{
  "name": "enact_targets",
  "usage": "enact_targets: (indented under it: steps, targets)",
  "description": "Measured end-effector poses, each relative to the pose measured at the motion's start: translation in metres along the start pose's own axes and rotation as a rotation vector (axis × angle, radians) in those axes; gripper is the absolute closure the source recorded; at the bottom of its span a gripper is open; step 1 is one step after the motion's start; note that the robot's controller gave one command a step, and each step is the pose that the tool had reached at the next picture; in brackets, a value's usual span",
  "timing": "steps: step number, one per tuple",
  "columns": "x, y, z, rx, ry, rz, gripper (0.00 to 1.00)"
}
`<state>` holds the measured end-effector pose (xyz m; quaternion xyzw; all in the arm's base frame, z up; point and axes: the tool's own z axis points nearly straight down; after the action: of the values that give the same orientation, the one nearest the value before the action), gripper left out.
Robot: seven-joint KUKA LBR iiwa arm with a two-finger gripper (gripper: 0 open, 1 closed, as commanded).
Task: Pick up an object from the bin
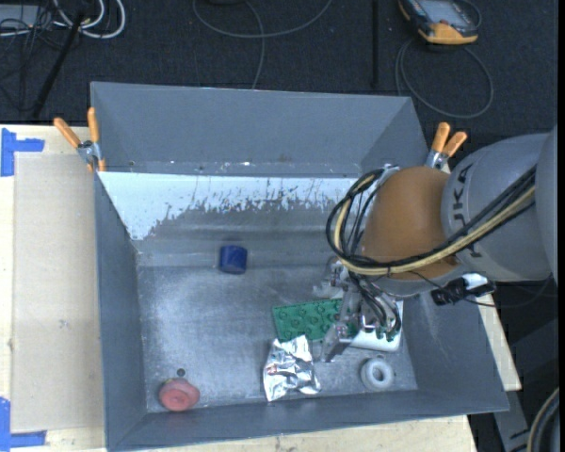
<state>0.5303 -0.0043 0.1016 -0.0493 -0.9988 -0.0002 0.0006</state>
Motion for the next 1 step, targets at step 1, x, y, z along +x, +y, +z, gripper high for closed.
enact_targets:
  steps: [1]
  targets:
    - [-0.0039,-0.0083,0.0279,-0.004,-0.003,0.054,0.00]
